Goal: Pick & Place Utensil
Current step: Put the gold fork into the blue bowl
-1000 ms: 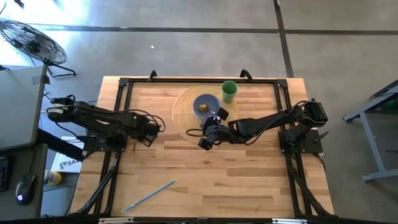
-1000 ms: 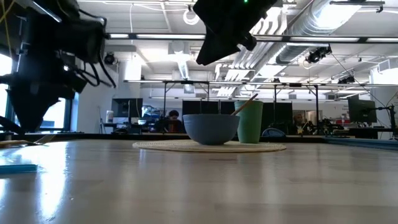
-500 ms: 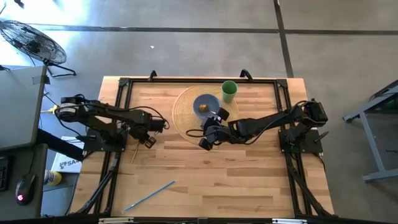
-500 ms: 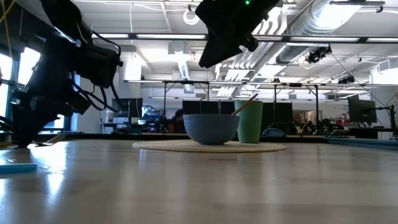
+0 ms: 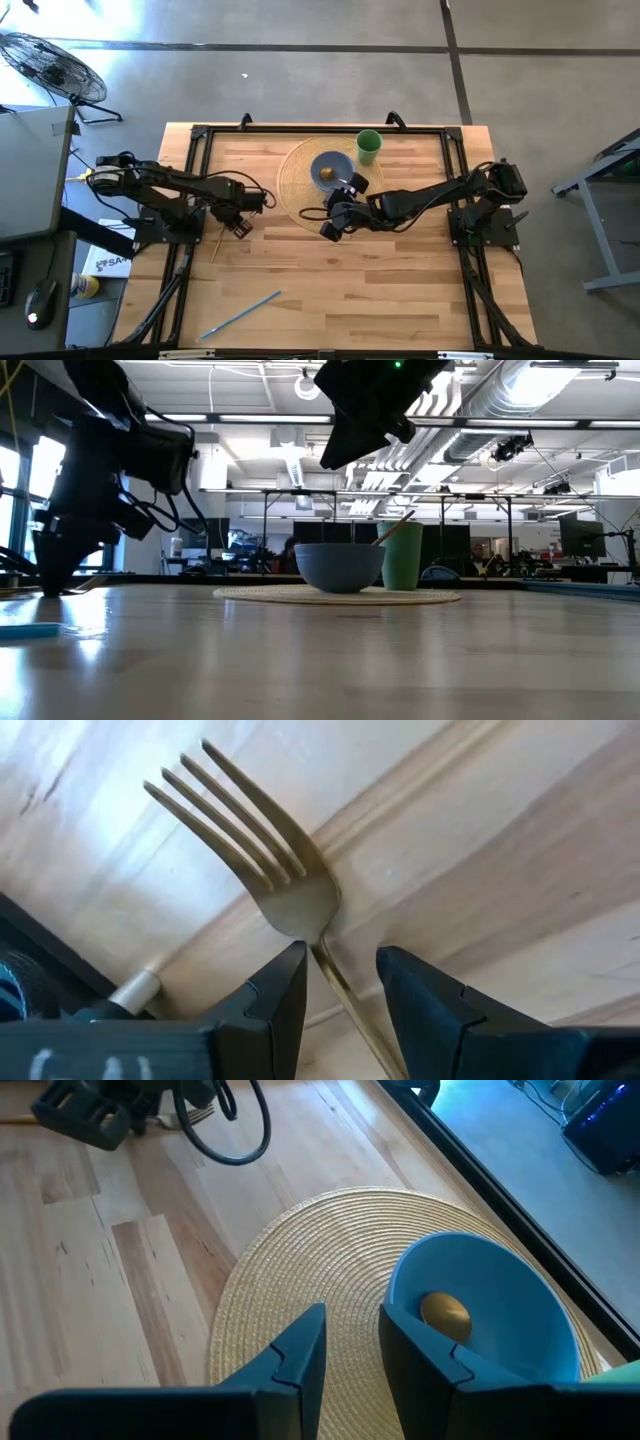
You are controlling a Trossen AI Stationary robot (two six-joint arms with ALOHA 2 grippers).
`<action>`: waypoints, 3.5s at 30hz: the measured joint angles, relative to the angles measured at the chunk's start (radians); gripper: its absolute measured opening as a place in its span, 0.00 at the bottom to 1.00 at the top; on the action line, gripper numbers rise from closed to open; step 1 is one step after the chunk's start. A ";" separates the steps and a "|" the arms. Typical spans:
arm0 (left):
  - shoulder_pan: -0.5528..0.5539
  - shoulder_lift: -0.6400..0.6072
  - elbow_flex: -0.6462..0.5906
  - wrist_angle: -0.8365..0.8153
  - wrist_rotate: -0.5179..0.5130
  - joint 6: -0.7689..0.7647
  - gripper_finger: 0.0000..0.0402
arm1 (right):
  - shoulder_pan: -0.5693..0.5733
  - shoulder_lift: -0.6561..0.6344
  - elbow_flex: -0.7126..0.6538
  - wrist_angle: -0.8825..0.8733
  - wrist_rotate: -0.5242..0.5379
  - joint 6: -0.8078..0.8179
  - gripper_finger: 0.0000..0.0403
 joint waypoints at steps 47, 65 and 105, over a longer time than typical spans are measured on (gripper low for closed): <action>-0.223 -0.354 -0.135 0.430 -0.197 0.199 0.33 | 0.000 0.000 0.000 -0.010 0.002 0.000 0.22; -0.276 -0.360 -0.384 0.780 -0.331 0.118 0.33 | 0.000 0.000 0.000 -0.007 0.006 0.019 0.22; -0.274 -0.358 -0.401 0.917 -0.371 0.149 0.02 | -0.001 0.000 0.000 0.001 -0.241 0.019 0.23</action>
